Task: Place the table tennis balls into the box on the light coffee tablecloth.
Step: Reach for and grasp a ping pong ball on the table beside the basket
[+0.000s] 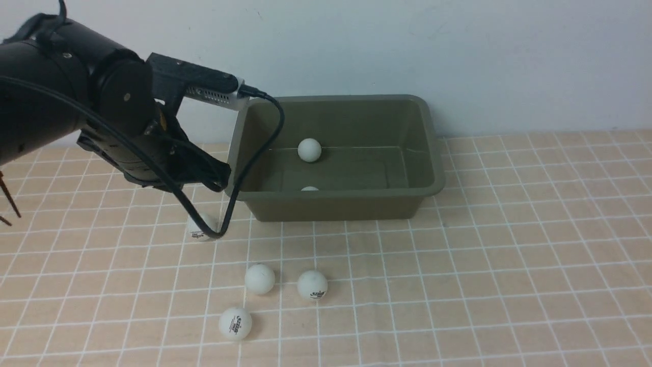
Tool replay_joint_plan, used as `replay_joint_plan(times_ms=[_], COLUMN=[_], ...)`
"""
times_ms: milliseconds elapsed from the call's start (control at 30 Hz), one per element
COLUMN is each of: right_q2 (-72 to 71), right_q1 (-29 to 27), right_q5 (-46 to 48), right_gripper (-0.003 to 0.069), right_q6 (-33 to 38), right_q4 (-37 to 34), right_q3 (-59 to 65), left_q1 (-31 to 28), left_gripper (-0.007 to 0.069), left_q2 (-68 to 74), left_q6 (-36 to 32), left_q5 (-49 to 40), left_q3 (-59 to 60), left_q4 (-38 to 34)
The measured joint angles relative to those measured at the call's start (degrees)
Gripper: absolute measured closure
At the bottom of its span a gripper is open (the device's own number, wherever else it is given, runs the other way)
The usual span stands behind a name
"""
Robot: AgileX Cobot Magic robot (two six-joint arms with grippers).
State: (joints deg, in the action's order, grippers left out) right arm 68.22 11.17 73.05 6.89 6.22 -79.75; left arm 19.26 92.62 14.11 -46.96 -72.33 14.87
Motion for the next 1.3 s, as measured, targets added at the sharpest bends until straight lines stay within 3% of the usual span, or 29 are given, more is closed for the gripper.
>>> replay_joint_plan(times_ms=[167,200,367,667,1300], right_q2=[-7.4,-10.2,-17.5,-20.1,-20.1], right_q1=[0.0,0.0,0.0,0.0,0.0], right_q5=[-0.1,-0.1,-1.4,-1.6,-1.4], right_gripper=[0.0676,0.0676,0.0676,0.0676,0.0676], right_q6=[0.0,0.0,0.0,-0.1,-0.1], right_q4=[0.0,0.1,0.1,-0.4,-1.4], right_q3=[5.7,7.5,11.1,11.8,11.8], left_q1=[-1.9,-3.7,-11.3,-13.8,-13.8], left_gripper=[0.0472,0.0418,0.0295,0.0272,0.0272], left_q2=[1.9,2.4,4.3,10.3,19.0], left_q6=[0.4,0.4,-2.2,-19.0,-21.0], left_q5=[3.8,5.2,5.8,7.1,8.7], left_q3=[-0.2,-0.2,-0.3,-0.7,-5.3], left_q4=[-0.7,-2.5,-12.3,-28.1,-28.7])
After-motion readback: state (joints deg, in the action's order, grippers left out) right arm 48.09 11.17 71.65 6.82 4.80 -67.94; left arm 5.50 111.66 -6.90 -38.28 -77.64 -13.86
